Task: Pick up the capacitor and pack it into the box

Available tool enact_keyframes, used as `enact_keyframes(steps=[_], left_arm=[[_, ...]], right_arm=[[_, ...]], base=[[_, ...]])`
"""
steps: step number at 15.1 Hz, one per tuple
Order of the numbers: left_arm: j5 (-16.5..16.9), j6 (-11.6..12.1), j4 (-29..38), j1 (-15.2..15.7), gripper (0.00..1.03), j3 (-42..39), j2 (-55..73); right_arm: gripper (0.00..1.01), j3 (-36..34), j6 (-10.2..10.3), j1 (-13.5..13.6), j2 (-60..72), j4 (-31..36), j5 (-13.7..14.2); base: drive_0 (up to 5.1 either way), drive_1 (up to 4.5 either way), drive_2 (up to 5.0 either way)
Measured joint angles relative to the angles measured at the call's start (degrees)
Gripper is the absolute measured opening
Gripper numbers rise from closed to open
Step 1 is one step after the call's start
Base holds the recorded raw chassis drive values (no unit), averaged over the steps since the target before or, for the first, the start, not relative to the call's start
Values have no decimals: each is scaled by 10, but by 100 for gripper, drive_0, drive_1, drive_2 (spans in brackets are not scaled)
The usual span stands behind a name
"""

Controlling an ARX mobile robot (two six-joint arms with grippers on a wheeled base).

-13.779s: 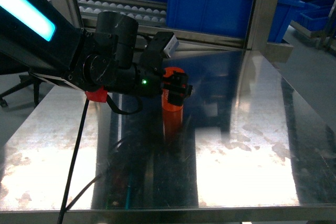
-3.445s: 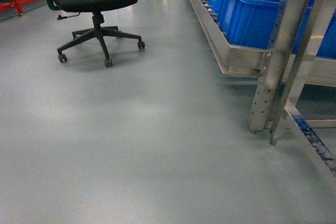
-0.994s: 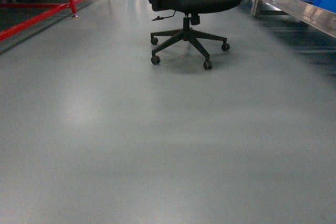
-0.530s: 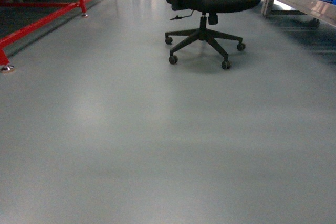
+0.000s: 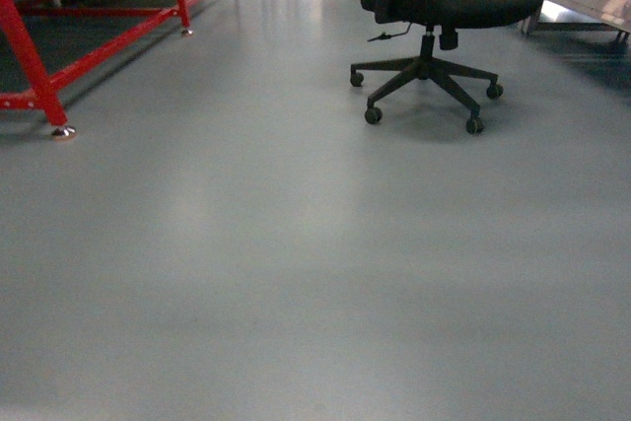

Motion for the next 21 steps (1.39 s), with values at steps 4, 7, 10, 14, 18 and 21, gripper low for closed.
enact_keyframes(steps=[4,7,10,14,18,21], left_arm=[[1,0,2,0,43,0,0],[1,0,1,0,43,0,0],[0,0,0,0,43,0,0],[0,0,0,0,43,0,0],[0,0,2,0,43,0,0],[0,0,0,0,43,0,0]], right_arm=[[98,0,0,0,0,-1,0],[98,0,0,0,0,-1,0],[98,0,0,0,0,-1,0],[98,0,0,0,0,-2,0],[98,0,0,0,0,-2,0],[98,0,0,0,0,-2,0]], base=[[-491,250,250],[-496,245,245],[-499,242,242],[-510,231,231],[-510,231,231],[-502,239,239]])
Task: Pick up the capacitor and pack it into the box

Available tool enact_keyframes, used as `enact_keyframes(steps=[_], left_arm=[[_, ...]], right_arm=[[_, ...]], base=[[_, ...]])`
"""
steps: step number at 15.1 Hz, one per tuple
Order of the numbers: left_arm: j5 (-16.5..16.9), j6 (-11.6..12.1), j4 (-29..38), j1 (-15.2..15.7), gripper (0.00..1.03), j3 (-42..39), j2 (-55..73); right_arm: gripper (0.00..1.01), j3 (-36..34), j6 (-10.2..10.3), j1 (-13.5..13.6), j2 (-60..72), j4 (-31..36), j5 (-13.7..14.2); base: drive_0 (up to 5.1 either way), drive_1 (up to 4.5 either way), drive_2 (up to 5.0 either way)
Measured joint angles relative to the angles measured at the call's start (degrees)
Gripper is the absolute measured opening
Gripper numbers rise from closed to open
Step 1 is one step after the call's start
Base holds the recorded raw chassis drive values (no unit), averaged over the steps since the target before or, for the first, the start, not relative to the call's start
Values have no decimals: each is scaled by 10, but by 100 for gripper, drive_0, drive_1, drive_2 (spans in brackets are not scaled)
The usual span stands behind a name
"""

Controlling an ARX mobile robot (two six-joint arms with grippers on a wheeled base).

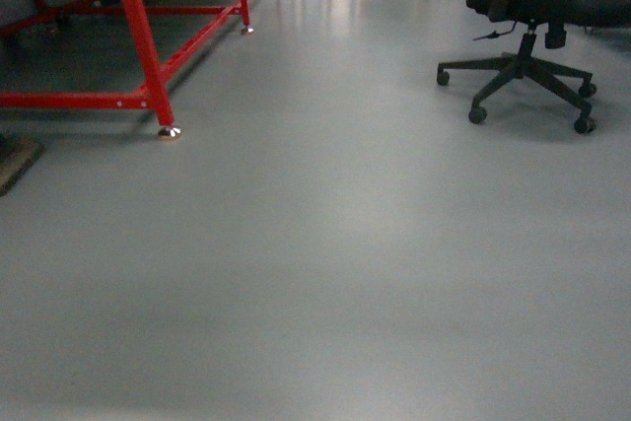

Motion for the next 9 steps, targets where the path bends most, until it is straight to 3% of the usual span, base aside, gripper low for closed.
enact_keyframes(steps=[9], left_arm=[[0,0,0,0,43,0,0]], right_arm=[[98,0,0,0,0,0,0]], base=[[-508,233,233]])
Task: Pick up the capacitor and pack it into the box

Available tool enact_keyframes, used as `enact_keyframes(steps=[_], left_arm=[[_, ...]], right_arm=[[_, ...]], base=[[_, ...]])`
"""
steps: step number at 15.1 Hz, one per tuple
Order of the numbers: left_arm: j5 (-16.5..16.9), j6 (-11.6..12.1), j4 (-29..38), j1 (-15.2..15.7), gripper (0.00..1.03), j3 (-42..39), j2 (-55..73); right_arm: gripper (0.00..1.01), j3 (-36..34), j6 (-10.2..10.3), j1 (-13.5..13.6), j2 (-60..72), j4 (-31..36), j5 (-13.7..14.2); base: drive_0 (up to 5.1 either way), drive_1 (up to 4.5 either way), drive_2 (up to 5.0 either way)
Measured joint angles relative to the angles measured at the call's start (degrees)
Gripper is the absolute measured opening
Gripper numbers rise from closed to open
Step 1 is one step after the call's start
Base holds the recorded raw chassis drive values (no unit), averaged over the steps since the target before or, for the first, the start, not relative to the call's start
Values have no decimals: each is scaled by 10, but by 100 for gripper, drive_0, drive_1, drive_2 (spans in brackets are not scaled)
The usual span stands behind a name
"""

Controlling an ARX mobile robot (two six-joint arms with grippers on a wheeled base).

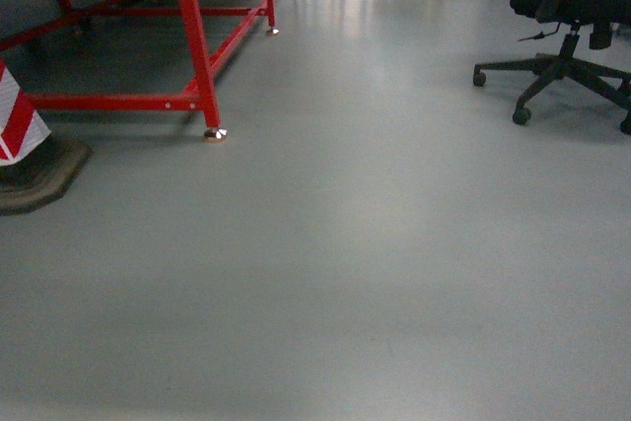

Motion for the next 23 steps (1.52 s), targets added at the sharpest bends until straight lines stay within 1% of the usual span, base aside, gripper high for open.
enact_keyframes(steps=[23], left_arm=[[0,0,1,0,43,0,0]], right_arm=[[98,0,0,0,0,2,0]], base=[[-503,237,237]])
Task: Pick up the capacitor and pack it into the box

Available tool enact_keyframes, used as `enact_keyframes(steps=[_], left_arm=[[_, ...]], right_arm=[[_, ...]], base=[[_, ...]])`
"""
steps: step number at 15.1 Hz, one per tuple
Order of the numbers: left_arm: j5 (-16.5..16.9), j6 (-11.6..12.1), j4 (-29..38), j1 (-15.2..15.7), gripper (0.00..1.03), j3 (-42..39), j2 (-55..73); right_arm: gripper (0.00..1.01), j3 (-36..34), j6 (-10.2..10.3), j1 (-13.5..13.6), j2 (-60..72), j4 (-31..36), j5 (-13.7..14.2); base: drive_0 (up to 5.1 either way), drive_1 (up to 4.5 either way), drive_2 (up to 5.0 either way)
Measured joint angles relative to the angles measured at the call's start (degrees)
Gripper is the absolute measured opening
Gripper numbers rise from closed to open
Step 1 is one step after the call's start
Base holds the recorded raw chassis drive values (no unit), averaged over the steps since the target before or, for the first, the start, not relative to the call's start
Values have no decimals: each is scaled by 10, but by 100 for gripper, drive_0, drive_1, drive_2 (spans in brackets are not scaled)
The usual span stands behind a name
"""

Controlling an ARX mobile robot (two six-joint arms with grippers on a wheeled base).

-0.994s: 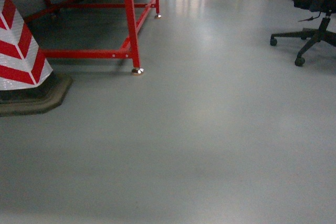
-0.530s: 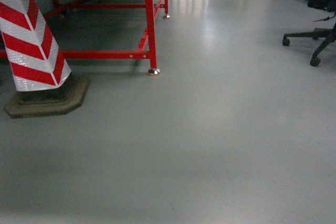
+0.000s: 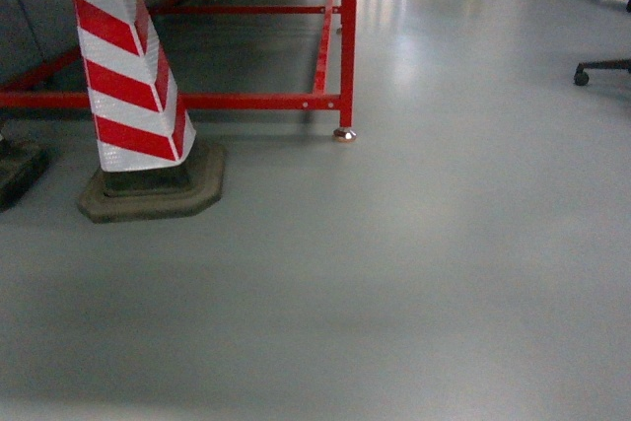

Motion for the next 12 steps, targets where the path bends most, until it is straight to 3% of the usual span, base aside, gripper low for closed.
enact_keyframes(steps=[12], left_arm=[[0,0,-1,0,43,0,0]], right_arm=[[98,0,0,0,0,-2,0]], base=[[-500,241,241]])
